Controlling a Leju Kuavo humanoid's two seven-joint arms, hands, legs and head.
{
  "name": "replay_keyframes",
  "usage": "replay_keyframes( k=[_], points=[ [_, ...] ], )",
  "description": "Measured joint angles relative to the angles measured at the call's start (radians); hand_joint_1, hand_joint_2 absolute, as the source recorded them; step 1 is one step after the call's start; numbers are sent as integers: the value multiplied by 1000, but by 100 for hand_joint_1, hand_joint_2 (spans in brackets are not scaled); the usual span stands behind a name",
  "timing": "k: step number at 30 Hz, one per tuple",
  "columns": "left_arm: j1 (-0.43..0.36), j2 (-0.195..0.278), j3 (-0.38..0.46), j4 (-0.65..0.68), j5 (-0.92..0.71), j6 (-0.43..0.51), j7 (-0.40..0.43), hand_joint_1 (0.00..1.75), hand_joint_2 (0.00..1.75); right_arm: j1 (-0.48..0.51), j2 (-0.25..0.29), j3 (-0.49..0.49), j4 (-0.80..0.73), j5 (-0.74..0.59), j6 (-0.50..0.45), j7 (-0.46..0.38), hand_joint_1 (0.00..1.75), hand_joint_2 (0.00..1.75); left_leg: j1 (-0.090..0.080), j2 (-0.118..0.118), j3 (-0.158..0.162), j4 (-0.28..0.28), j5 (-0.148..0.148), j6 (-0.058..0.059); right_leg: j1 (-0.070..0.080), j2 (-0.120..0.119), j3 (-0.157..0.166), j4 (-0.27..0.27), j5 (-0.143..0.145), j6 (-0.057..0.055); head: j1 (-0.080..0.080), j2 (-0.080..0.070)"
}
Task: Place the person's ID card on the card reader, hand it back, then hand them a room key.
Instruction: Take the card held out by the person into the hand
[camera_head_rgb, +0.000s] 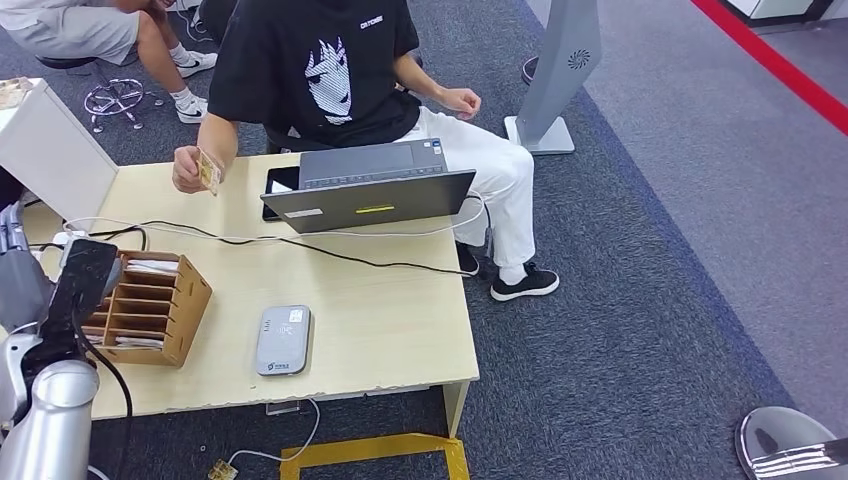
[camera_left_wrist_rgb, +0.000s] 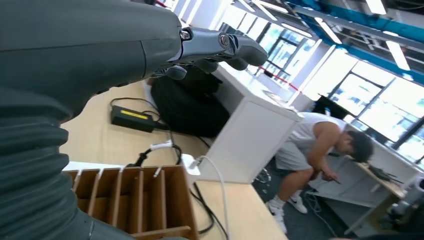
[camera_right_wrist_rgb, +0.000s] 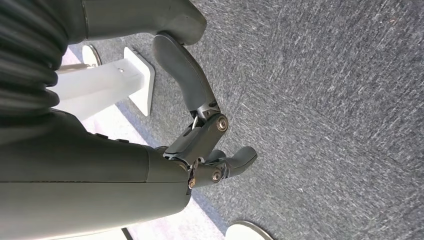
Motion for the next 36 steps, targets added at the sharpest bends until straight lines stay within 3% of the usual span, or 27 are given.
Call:
replay_keyframes(
  k=[12, 25, 26, 28, 30, 32, 36],
  points=[
    [56, -16, -195, -242, -8, -19, -11, 0, 175, 9, -5, 17, 0, -32, -3, -5, 0, 175, 0, 0, 0, 0, 0, 0, 0, 0, 0, 0, 0, 0, 0, 0],
    [85, -22, -252, -306, 32, -30, -8, 0, 175, 10, -7, 22, 0, -42, -5, -8, 0, 175, 0, 0, 0, 0, 0, 0, 0, 0, 0, 0, 0, 0, 0, 0],
    [87, -22, -252, -306, 36, -30, -8, 7, 175, 11, -7, 22, 0, -42, -6, -8, 0, 175, 0, 0, 0, 0, 0, 0, 0, 0, 0, 0, 0, 0, 0, 0],
    [89, -22, -252, -306, 40, -29, -8, 48, 175, 11, -7, 22, 0, -43, -7, -8, 0, 175, 0, 0, 0, 0, 0, 0, 0, 0, 0, 0, 0, 0, 0, 0],
    [93, -22, -252, -306, 46, -27, -9, 128, 175, 11, -7, 22, 0, -44, -8, -8, 0, 175, 0, 0, 0, 0, 0, 0, 0, 0, 0, 0, 0, 0, 0, 0],
    [97, -22, -252, -306, 52, -24, -9, 175, 175, 11, -7, 22, 0, -45, -9, -8, 0, 175, 0, 0, 0, 0, 0, 0, 0, 0, 0, 0, 0, 0, 0, 0],
    [105, -23, -252, -306, 56, -11, -16, 175, 175, 13, -7, 22, 0, -48, -11, -8, 0, 175, 0, 0, 0, 0, 0, 0, 0, 0, 0, 0, 0, 0, 0, 0]
  ],
)
